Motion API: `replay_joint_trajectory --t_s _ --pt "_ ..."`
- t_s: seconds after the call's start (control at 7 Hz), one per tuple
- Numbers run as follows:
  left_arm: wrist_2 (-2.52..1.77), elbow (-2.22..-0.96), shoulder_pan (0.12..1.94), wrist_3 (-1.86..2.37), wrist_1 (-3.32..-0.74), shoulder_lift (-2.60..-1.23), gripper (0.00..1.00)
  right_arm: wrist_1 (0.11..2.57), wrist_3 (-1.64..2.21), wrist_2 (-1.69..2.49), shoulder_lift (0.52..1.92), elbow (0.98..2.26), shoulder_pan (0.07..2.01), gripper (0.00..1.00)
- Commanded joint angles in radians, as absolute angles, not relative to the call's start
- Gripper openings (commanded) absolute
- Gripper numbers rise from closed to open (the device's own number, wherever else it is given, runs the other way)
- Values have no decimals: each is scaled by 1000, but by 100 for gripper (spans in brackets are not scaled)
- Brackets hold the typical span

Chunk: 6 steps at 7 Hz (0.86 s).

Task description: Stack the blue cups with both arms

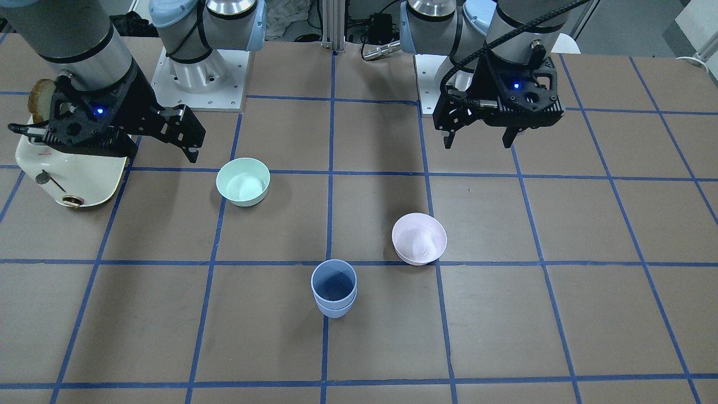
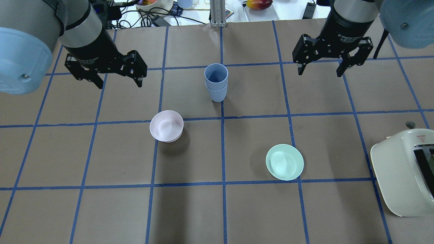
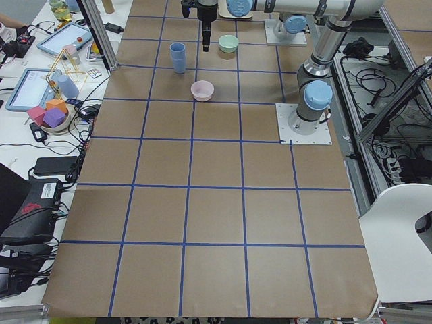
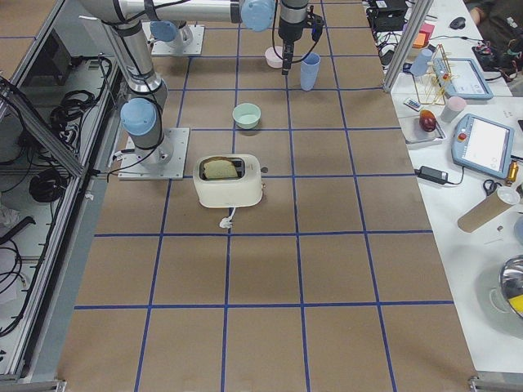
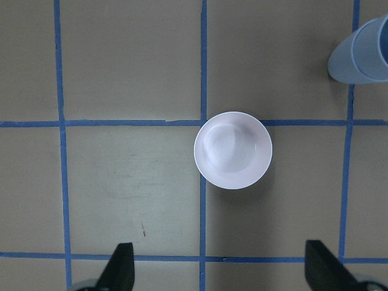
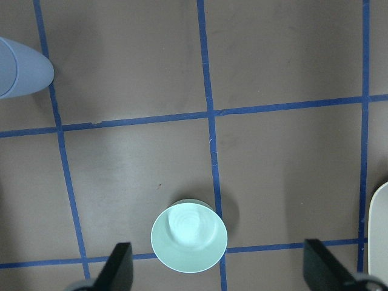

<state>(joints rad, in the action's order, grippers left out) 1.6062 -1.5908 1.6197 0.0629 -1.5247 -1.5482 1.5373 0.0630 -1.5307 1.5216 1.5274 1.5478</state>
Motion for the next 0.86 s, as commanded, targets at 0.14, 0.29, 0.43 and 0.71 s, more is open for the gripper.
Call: replay_joint_trajectory --t_s 0.14,0.29,0.43,0.71 --pt "1605 -1591 1618 61 -1514 -1549 100 1534 63 -1531 1526 1532 1545 100" --pt "1605 -1589 1618 60 -1484 -1551 100 1534 63 -1532 1526 1532 1545 100" --pt "1608 -1589 1618 60 -1488 -1549 100 1532 63 -1534 1526 1532 1542 100" --pt "1605 -1589 1620 64 -1488 -1549 100 1532 63 -1563 1528 1532 1542 100"
